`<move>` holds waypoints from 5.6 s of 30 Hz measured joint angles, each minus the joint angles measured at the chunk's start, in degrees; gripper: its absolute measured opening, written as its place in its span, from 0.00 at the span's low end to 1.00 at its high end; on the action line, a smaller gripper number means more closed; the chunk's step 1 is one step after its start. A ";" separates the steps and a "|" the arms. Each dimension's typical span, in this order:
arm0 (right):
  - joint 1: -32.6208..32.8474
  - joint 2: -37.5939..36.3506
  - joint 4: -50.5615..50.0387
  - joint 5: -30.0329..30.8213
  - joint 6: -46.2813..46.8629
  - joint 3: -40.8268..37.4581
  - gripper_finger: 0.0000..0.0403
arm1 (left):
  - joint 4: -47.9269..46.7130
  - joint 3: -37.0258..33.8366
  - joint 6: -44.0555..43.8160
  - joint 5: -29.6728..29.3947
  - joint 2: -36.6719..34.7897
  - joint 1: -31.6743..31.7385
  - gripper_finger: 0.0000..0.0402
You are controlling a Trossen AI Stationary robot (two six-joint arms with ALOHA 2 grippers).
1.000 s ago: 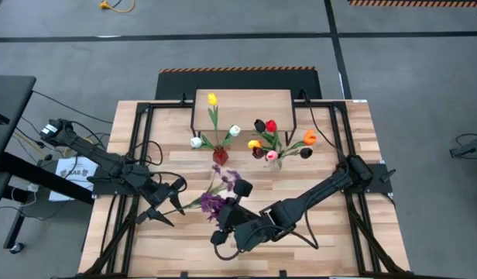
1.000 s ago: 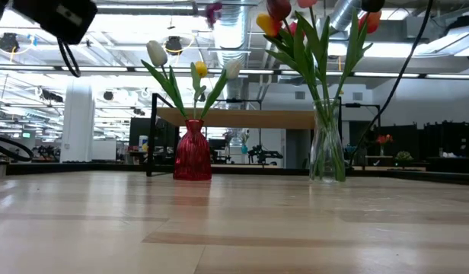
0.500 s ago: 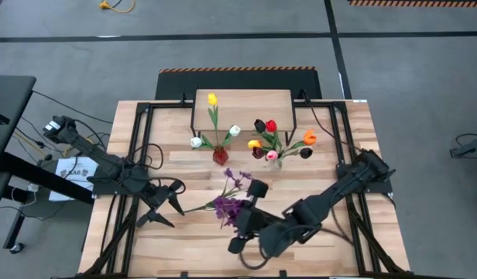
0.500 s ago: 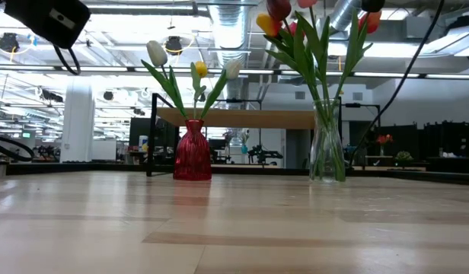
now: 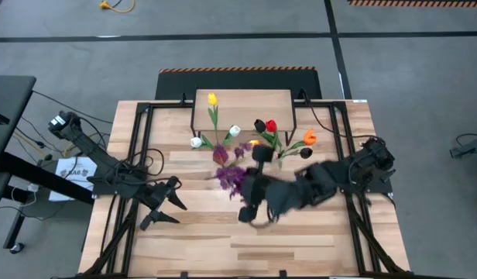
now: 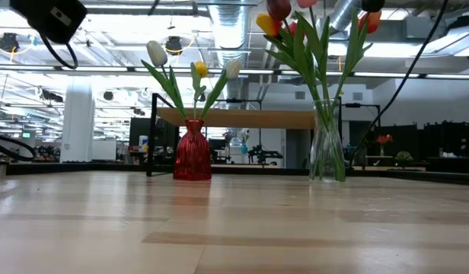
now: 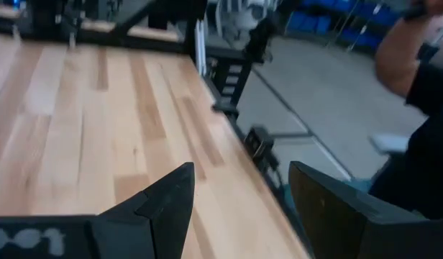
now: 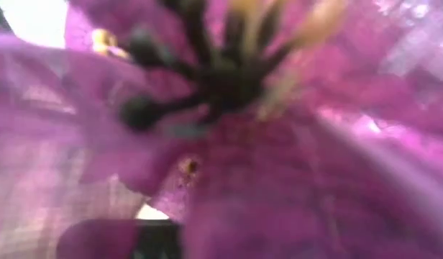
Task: Pick and place flowers into a vace then onto a shelf
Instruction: Put the purple flower into the red vase, then put the transparent vase with flowers on the shelf
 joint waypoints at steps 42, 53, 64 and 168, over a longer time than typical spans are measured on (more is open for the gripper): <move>-27.31 9.42 -22.98 -41.50 -22.86 14.89 0.00 | 9.14 0.02 18.17 -9.12 0.02 -1.70 0.54; -29.42 9.09 -21.52 -42.75 -24.62 16.18 0.00 | 9.10 0.02 19.66 -10.21 0.02 -1.68 0.54; -30.38 9.48 -19.67 -44.02 -26.13 16.22 0.00 | 8.65 0.02 19.64 -10.27 -2.86 -1.68 0.54; -24.19 -3.15 -16.87 -27.29 -25.24 16.24 0.60 | 8.69 2.06 21.14 -14.49 -7.94 -1.68 0.54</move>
